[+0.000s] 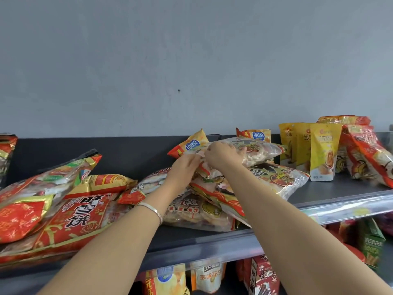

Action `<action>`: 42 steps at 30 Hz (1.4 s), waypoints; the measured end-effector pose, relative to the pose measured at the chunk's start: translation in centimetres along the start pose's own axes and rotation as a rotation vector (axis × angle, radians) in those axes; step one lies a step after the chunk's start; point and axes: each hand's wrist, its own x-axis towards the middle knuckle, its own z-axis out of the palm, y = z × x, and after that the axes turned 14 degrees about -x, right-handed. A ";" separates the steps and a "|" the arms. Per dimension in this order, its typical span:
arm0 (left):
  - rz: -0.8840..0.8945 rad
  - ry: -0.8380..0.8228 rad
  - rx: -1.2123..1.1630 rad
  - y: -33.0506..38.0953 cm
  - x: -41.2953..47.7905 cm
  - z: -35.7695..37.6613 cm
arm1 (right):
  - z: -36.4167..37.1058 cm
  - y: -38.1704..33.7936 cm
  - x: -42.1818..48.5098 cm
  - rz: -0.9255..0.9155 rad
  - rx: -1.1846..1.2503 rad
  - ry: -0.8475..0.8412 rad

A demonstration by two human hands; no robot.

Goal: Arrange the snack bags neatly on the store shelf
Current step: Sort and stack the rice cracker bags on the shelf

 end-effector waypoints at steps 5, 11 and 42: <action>-0.112 0.139 0.239 -2.4 0.2 -4.4 | 0.4 -1.3 0.0 -0.180 0.018 0.073; -0.203 0.092 0.459 -3.8 -0.7 -9.0 | 0.9 -5.3 -0.9 -0.394 -0.050 0.143; -0.428 -0.377 0.631 -7.9 -3.1 -11.7 | 6.1 -8.6 -4.7 -0.163 -0.433 0.158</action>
